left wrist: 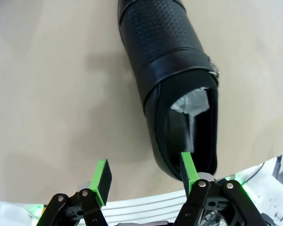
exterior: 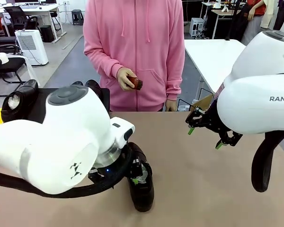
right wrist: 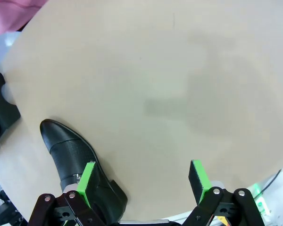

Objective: Organize the shoes by placing them on the stand.
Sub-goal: Place the Shoe from the middle of the table onto the Shoes Stand.

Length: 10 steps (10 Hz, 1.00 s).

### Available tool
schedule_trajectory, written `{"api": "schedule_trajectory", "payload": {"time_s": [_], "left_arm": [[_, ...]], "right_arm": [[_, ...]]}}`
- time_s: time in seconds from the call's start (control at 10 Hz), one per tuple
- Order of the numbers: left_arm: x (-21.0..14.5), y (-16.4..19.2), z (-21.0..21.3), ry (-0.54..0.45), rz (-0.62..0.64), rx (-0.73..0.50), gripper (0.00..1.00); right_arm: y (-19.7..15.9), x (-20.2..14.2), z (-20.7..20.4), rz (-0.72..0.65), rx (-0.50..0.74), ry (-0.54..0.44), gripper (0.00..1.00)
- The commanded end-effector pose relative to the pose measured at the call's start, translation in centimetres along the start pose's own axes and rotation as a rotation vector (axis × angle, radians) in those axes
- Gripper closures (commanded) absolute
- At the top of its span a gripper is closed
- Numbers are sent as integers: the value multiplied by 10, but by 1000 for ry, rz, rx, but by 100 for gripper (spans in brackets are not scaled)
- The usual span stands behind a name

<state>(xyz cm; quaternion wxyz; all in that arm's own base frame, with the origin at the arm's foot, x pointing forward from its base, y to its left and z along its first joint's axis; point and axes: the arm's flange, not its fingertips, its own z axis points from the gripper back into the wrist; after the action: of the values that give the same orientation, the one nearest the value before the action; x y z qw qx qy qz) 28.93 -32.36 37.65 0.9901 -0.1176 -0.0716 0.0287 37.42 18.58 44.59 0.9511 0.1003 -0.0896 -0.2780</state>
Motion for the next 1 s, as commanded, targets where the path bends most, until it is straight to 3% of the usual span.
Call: {"api": "schedule_trajectory", "payload": {"time_s": [0.0,0.2,0.3,0.6,0.7,0.9], "left_arm": [[6,-8,-20,3,46,31,24],[13,-7,-38,-2,60,52,24],[16,-7,-42,21,51,56,33],[18,-8,-40,60,52,58,88],[18,-9,-41,69,48,59,100],[19,-14,-42,83,42,53,100]], "right_arm": [[2,4,0,16,24,12,0],[2,4,0,16,24,12,0],[2,4,0,16,24,12,0],[2,4,0,16,24,12,0],[2,4,0,16,24,12,0],[2,4,0,16,24,12,0]]}}
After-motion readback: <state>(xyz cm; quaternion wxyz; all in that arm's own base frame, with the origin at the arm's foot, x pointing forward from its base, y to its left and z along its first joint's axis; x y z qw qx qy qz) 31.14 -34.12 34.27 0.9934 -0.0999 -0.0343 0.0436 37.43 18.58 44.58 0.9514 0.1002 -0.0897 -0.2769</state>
